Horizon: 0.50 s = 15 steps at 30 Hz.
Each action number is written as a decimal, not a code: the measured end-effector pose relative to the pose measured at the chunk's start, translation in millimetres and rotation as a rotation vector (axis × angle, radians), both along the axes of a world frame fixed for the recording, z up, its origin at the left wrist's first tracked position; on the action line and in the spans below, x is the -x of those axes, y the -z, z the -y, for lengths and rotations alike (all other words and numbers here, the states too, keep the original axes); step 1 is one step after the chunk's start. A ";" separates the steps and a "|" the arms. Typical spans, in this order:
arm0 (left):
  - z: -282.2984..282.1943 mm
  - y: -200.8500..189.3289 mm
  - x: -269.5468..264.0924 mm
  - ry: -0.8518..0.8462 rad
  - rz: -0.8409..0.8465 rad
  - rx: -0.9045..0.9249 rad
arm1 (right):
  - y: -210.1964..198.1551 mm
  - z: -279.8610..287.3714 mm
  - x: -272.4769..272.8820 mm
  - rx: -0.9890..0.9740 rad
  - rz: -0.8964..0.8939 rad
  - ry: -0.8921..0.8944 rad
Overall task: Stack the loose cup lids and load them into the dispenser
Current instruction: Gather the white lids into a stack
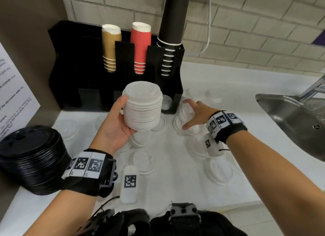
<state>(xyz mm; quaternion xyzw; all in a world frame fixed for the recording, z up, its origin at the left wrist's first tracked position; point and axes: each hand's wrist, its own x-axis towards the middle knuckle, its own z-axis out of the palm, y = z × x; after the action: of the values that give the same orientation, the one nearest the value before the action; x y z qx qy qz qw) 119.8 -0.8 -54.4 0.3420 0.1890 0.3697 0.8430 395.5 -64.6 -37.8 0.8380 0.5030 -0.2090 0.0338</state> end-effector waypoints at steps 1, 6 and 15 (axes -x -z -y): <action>1.4 0.1 0.3 -0.004 -0.004 -0.006 | 5.6 -2.5 1.4 0.021 0.021 -0.016; 6.5 -1.9 1.7 -0.022 -0.009 -0.044 | 25.7 -7.0 5.8 -0.022 0.058 -0.068; 8.4 0.9 9.5 -0.079 0.018 -0.029 | -11.0 0.5 10.1 -0.137 -0.030 -0.168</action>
<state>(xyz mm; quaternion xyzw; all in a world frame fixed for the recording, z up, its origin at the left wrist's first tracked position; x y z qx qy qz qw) 110.3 -9.2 -55.4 0.3432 0.1894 0.4083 0.8244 385.4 -65.0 -26.8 0.7899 0.5850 -0.1833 -0.0136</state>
